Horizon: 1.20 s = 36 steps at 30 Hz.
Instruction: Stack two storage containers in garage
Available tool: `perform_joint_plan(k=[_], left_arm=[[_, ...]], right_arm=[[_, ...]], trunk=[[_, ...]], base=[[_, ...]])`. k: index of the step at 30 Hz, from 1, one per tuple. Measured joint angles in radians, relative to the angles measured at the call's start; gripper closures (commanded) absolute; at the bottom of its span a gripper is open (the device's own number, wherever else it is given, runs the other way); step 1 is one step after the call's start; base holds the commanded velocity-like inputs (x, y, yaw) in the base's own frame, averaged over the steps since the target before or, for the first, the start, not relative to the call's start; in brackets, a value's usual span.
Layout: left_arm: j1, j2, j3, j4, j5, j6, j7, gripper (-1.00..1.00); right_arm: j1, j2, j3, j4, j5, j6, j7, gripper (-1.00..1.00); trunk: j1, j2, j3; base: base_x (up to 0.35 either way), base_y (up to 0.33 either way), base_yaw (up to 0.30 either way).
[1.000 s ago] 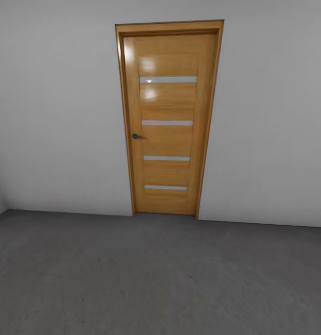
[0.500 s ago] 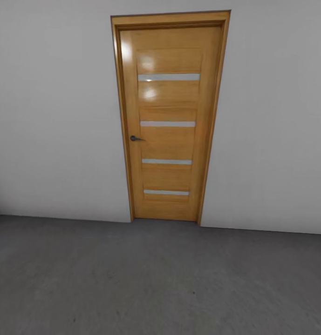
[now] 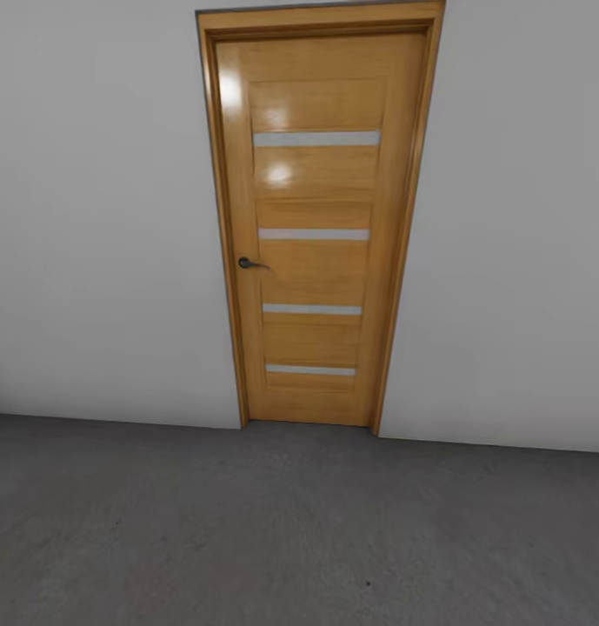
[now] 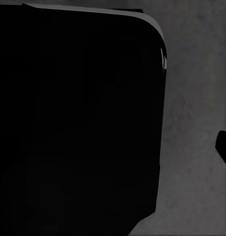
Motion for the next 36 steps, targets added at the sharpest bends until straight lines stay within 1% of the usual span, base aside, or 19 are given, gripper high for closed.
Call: perform_joint_plan(k=[26,36], left_arm=[[0.0,0.0,0.0,0.0,0.0,-0.002,0.0,-1.0],[0.0,0.0,0.0,0.0,0.0,-0.001,0.0,-1.0]], right_arm=[[0.0,0.0,0.0,0.0,0.0,-0.001,0.0,-1.0],[0.0,0.001,-0.001,0.0,0.002,-0.001,0.0,-1.0]], trunk=[[0.0,0.0,0.0],[0.0,0.0,0.0]], base=[[0.325,0.0,-0.003],[0.325,0.0,-0.202]])
